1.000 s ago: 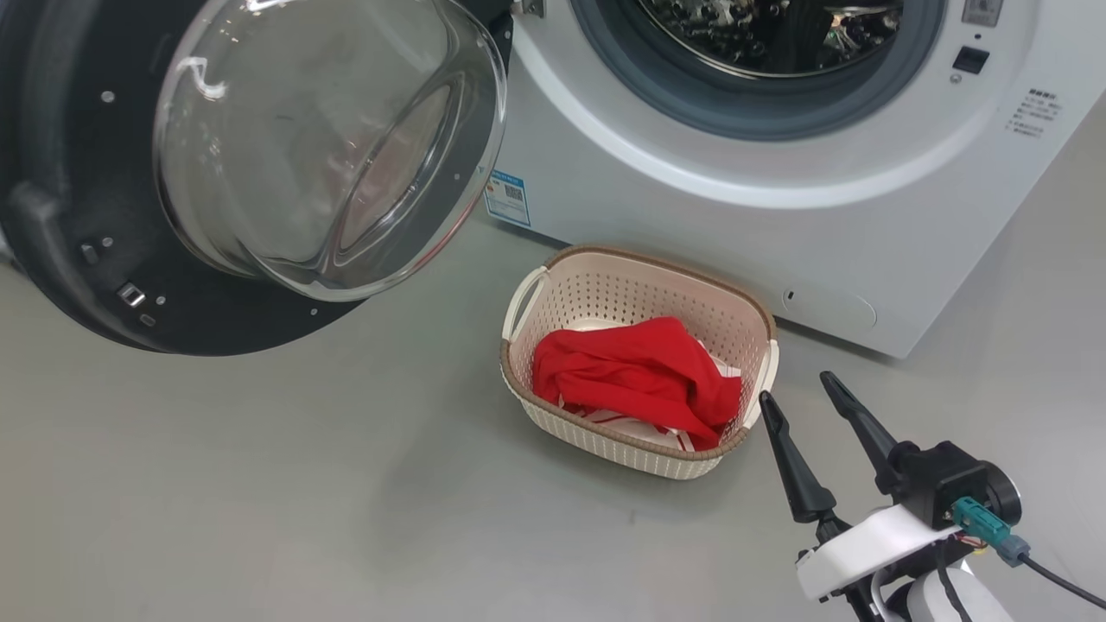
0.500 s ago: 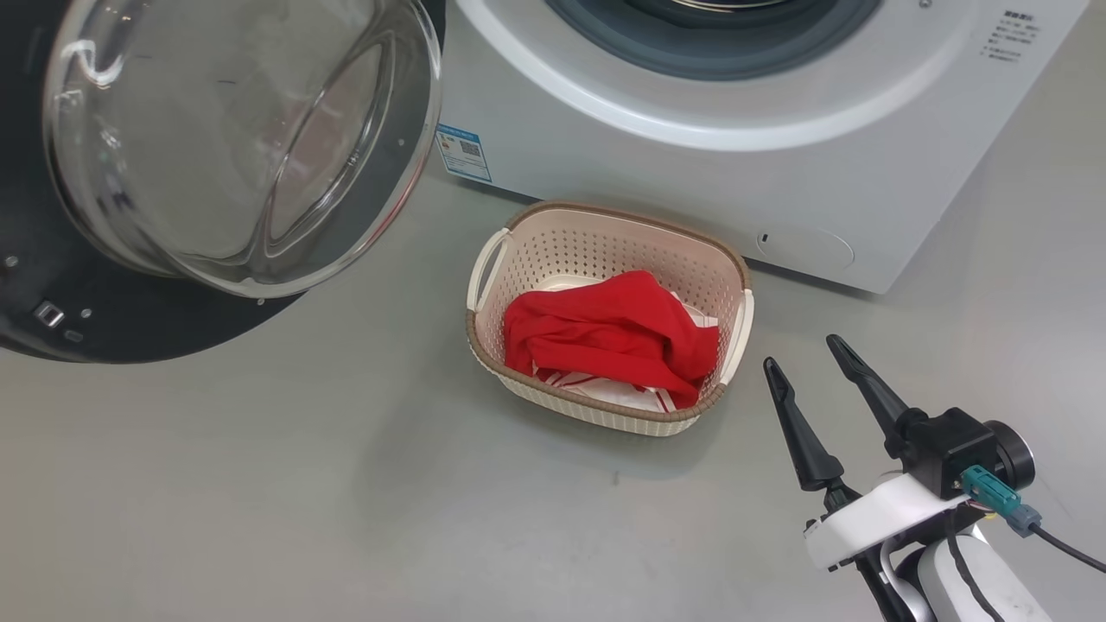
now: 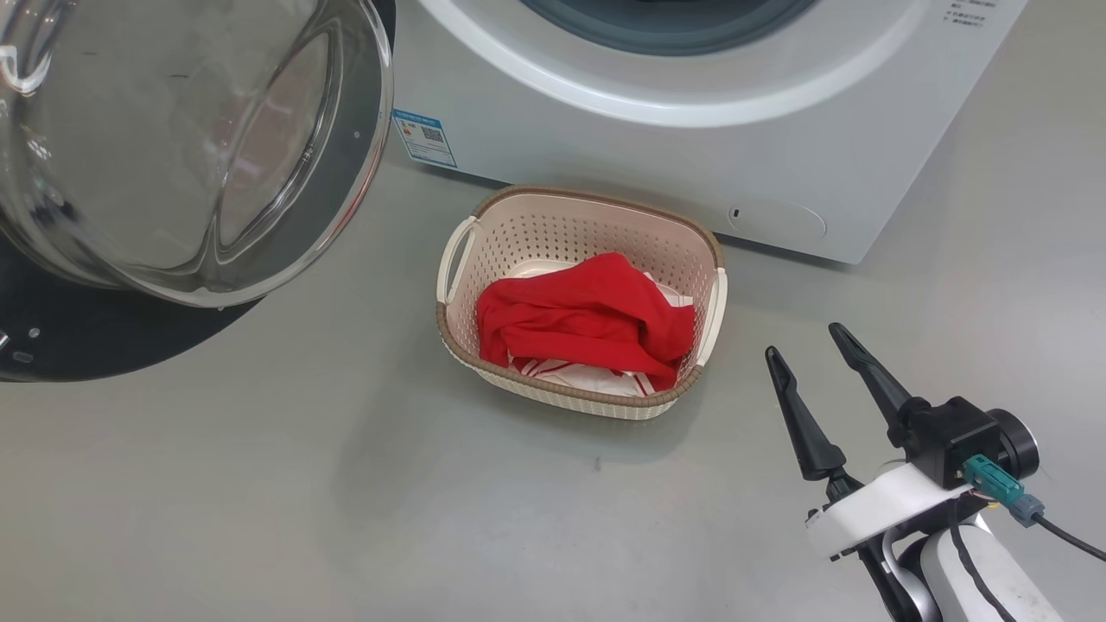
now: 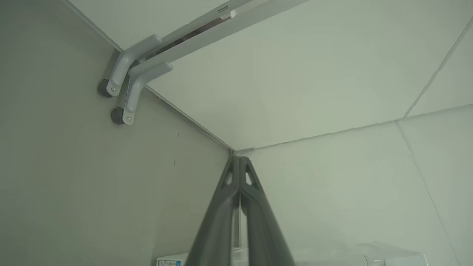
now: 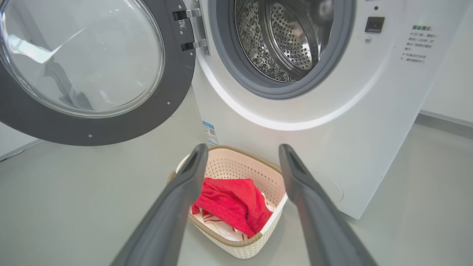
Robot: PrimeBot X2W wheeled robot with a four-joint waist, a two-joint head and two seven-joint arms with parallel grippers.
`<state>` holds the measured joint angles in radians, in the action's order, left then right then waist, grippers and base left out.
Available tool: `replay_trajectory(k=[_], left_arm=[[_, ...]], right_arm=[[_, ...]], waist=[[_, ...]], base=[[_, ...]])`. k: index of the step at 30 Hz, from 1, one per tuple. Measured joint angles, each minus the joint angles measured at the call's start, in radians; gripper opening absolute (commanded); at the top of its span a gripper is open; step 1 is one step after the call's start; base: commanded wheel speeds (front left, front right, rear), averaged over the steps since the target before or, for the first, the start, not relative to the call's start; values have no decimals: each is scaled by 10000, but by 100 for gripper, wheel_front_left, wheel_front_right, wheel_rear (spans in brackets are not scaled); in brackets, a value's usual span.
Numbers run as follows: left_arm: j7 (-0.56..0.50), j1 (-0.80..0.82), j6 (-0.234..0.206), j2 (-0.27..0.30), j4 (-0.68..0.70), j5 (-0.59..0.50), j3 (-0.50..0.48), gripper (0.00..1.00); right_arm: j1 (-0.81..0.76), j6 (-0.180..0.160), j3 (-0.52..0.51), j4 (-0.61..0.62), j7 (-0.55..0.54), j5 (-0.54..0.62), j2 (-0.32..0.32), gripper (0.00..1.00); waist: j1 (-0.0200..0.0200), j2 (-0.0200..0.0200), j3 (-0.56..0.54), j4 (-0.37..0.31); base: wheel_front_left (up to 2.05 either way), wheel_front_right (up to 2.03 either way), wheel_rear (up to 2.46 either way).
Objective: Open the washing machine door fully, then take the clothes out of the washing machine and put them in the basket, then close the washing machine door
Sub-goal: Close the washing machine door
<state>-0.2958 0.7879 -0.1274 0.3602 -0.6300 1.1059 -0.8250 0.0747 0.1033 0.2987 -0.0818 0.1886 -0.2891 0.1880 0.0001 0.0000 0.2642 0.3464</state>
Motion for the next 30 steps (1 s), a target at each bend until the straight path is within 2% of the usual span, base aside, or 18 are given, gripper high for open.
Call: replay_trajectory(k=[3,12,30], left_arm=[[-257,118,-8,-155,-589,100,-153,0],[-823,553,-8,100,-2291,-82,-451,0],[-2418,1303,-8,307,-3659,-332,92,0]], right_arm=[[1,0,2,0,2,0,4,100],[3,2,2,-6,2,0,4,100],[6,2,42,-12,2,0,6,100]], waist=[[0,0,9,-40],[0,0,-22,-126],[-1,0,-115,-210]], base=[[0,0,0],[0,0,0],[0,0,0]])
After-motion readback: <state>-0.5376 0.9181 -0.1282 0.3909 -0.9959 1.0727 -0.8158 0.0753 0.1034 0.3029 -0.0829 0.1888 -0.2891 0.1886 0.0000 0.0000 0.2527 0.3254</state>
